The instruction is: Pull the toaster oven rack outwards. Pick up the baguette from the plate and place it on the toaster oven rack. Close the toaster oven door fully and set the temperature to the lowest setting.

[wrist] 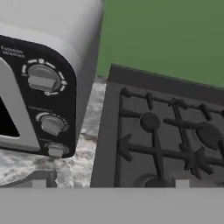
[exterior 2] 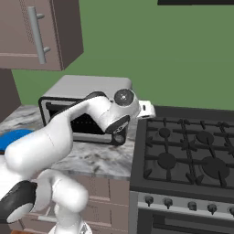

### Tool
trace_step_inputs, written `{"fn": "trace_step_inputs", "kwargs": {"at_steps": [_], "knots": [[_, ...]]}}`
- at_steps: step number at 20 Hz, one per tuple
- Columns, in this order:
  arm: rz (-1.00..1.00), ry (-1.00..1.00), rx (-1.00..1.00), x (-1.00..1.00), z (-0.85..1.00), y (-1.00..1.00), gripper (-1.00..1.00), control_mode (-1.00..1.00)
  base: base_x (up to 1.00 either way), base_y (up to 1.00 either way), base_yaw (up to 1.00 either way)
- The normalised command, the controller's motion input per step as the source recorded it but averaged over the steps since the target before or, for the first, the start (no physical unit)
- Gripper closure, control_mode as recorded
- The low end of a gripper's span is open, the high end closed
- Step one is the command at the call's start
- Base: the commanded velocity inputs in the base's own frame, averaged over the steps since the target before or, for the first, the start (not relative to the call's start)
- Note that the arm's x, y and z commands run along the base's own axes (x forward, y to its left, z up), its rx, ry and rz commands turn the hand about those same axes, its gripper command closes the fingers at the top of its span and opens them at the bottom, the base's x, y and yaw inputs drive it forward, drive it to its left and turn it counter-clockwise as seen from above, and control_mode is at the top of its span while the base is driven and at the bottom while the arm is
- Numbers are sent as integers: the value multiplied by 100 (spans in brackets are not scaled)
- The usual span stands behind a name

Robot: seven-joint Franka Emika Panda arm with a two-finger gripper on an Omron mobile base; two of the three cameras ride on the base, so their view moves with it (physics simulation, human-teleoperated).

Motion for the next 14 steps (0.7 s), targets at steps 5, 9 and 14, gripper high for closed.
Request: {"fn": "trace_step_inputs", "kwargs": {"at_steps": [5,9,14], "knots": [[35,-22,65,-82,7,4,-100,-100,0,0,0],[22,-41,9,-49,0,66,-100,-100,0,0,0],[9,-39,-9,-31,0,95,-100,-100,0,0,0]]}}
